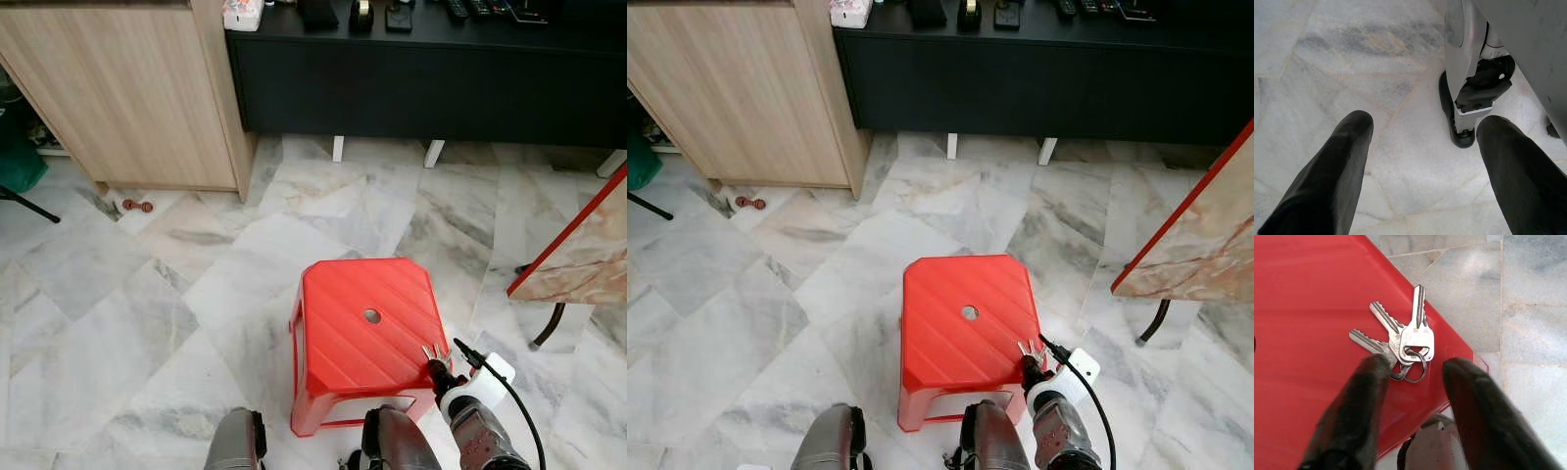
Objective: Hang keys on a hook
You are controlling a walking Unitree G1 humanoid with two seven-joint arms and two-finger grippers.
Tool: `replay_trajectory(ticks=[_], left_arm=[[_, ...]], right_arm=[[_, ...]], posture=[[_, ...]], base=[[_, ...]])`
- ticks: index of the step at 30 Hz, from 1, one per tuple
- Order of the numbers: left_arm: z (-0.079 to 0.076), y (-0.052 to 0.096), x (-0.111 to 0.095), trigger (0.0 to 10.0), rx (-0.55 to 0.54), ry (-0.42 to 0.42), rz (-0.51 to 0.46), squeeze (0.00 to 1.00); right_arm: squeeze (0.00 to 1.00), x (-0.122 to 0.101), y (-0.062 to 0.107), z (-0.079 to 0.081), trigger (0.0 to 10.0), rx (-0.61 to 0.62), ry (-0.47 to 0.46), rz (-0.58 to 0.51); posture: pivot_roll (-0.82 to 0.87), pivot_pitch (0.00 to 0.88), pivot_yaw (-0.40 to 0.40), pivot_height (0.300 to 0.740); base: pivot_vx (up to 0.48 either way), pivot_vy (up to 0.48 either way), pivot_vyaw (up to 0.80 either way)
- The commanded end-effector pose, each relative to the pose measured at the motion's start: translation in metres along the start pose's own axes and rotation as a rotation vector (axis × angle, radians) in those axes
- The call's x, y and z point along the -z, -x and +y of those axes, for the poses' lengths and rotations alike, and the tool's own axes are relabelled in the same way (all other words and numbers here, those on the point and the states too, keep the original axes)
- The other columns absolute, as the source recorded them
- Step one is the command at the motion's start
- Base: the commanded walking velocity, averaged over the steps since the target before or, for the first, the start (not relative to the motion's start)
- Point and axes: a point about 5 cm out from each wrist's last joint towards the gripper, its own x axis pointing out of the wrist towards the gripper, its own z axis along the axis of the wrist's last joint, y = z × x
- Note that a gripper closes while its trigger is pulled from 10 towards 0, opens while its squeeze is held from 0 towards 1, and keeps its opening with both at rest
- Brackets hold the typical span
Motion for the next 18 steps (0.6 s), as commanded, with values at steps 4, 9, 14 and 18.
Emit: replay_trajectory(ticks=[4,9,14,18], left_arm=[[-0.0148,0.0054,0.0152,10.0,0.054,-0.017,0.053,0.0],[-0.0148,0.0053,0.0151,10.0,0.054,-0.024,0.054,0.0],[-0.0142,0.0051,0.015,10.0,0.057,-0.032,0.058,0.0],[-0.0139,0.0047,0.0146,10.0,0.054,-0.037,0.06,0.0]], right_arm=[[0.0,0.0042,0.0013,-0.0049,0.0,0.023,0.007,0.023],[0.0,0.0044,0.0011,-0.0044,0.0,0.021,0.006,0.025],[0.0,0.0053,0.0011,-0.0035,0.0,0.019,0.007,0.028],[0.0,0.006,0.0005,0.0,0.0,0.002,0.01,0.031]], posture=[[0.11,0.244,-0.081,0.634],[0.12,0.244,-0.081,0.634],[0.11,0.241,-0.078,0.634],[0.11,0.24,-0.078,0.634]], base=[[0.0,0.0,0.0],[0.0,0.0,0.0],[0.0,0.0,0.0],[0.0,0.0,0.0]])
